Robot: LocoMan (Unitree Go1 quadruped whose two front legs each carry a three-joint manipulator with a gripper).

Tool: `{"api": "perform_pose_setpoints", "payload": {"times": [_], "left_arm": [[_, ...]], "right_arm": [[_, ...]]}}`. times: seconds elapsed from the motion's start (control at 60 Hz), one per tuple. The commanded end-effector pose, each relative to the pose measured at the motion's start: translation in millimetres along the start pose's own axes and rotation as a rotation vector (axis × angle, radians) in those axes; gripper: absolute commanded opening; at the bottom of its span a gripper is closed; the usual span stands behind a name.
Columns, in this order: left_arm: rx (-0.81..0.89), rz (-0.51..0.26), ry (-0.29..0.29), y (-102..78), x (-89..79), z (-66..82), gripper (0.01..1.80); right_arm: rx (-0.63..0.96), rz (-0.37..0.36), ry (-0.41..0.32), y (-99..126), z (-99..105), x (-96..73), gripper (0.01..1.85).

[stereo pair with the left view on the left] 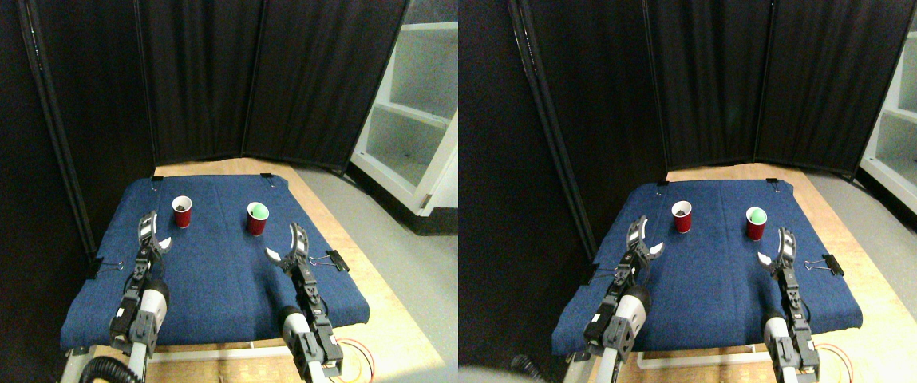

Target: Pour (bimanual)

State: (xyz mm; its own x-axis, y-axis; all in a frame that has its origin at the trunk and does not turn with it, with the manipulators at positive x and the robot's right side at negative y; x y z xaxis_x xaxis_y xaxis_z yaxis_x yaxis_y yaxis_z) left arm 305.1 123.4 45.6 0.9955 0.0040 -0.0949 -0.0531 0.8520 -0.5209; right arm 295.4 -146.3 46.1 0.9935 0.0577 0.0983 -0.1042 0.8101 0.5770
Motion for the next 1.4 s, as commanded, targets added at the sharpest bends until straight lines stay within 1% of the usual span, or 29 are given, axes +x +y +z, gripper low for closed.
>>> {"api": "perform_pose_setpoints", "payload": {"times": [0.017, 0.067, 0.117, 0.133, 0.167, 0.2, 0.233, 0.267, 0.317, 0.35, 0.4, 0.433, 0.5, 0.567, 0.6, 0.65, 0.667, 0.75, 0.8, 0.817, 0.883, 0.95, 1.033, 1.167, 1.233, 1.3, 1.333, 1.4], "left_arm": [[-0.069, 0.003, -0.031, -3.8, 13.3, -5.4, 0.57], [-0.133, 0.039, -0.047, -1.3, 19.0, -8.3, 0.55], [-0.170, 0.059, -0.061, 2.2, 26.6, -11.9, 0.52], [-0.194, 0.071, -0.075, 3.0, 29.8, -13.5, 0.50], [-0.204, 0.075, -0.076, 3.4, 31.4, -14.3, 0.50], [-0.221, 0.083, -0.071, 5.4, 37.7, -17.4, 0.53], [-0.251, 0.105, -0.083, 5.9, 43.5, -20.0, 0.54], [-0.278, 0.124, -0.095, 5.4, 48.0, -21.7, 0.57], [-0.304, 0.133, -0.085, 3.0, 53.9, -23.9, 0.58], [-0.310, 0.136, -0.084, 2.3, 55.0, -24.2, 0.58], [-0.347, 0.154, -0.072, -1.4, 61.2, -25.2, 0.63], [-0.350, 0.156, -0.072, -4.1, 63.8, -25.7, 0.65], [-0.364, 0.166, -0.070, -6.8, 68.4, -26.3, 0.66], [-0.401, 0.183, -0.065, -8.8, 72.8, -26.5, 0.66], [-0.424, 0.192, -0.067, -9.6, 75.5, -27.3, 0.63], [-0.443, 0.205, -0.070, -11.0, 76.7, -28.1, 0.63], [-0.464, 0.211, -0.067, -11.5, 77.6, -28.7, 0.62], [-0.521, 0.231, -0.069, -13.7, 80.7, -31.2, 0.62], [-0.548, 0.245, -0.079, -14.1, 84.7, -33.5, 0.58], [-0.557, 0.254, -0.084, -14.7, 85.3, -34.2, 0.57], [-0.581, 0.266, -0.092, -16.3, 85.9, -36.2, 0.54], [-0.602, 0.277, -0.095, -17.0, 86.1, -37.9, 0.55], [-0.620, 0.284, -0.091, -12.8, 88.5, -42.4, 0.59], [-0.631, 0.302, -0.087, -4.9, 93.7, -49.3, 0.64], [-0.649, 0.315, -0.079, -1.8, 94.6, -53.3, 0.75], [-0.659, 0.318, -0.072, 1.3, 96.8, -56.2, 0.80], [-0.665, 0.319, -0.064, 4.0, 98.3, -58.6, 0.86], [-0.675, 0.322, -0.064, 7.1, 100.1, -61.4, 0.90]], "right_arm": [[0.087, -0.002, -0.027, -3, 0, 9.2, 0.69], [0.192, -0.032, -0.036, -6, -1, 12.8, 0.66], [0.287, -0.086, -0.045, -9, -3, 18.2, 0.66], [0.340, -0.108, -0.048, -10, -4, 20.3, 0.66], [0.365, -0.111, -0.049, -10, -4, 21.4, 0.66], [0.424, -0.122, -0.056, -10, -5, 25.6, 0.65], [0.484, -0.146, -0.050, -11, -7, 29.3, 0.65], [0.527, -0.165, -0.059, -11, -8, 32.1, 0.65], [0.544, -0.159, -0.060, -10, -9, 36.7, 0.66], [0.550, -0.157, -0.058, -10, -9, 37.6, 0.66], [0.628, -0.153, -0.033, -11, -11, 42.4, 0.62], [0.665, -0.167, -0.025, -10, -11, 43.6, 0.63], [0.682, -0.176, -0.022, -9, -13, 45.9, 0.68], [0.711, -0.189, -0.012, -9, -15, 48.3, 0.68], [0.754, -0.214, -0.008, -9, -16, 50.4, 0.67], [0.775, -0.218, 0.007, -9, -17, 51.9, 0.69], [0.804, -0.225, 0.014, -9, -18, 52.7, 0.69], [0.825, -0.227, 0.032, -11, -22, 56.4, 0.70], [0.853, -0.237, 0.054, -12, -24, 58.0, 0.74], [0.867, -0.251, 0.053, -13, -25, 58.4, 0.78], [0.889, -0.258, 0.057, -13, -28, 60.0, 0.83], [0.895, -0.273, 0.058, -15, -31, 62.4, 0.88], [0.891, -0.282, 0.061, -16, -35, 65.3, 0.94], [0.912, -0.299, 0.068, -20, -42, 70.0, 0.98], [0.940, -0.341, 0.051, -22, -47, 73.3, 0.98], [0.952, -0.351, 0.047, -25, -50, 75.2, 0.98], [0.958, -0.349, 0.047, -26, -52, 76.1, 1.00], [0.961, -0.352, 0.049, -28, -54, 77.2, 1.02]]}}
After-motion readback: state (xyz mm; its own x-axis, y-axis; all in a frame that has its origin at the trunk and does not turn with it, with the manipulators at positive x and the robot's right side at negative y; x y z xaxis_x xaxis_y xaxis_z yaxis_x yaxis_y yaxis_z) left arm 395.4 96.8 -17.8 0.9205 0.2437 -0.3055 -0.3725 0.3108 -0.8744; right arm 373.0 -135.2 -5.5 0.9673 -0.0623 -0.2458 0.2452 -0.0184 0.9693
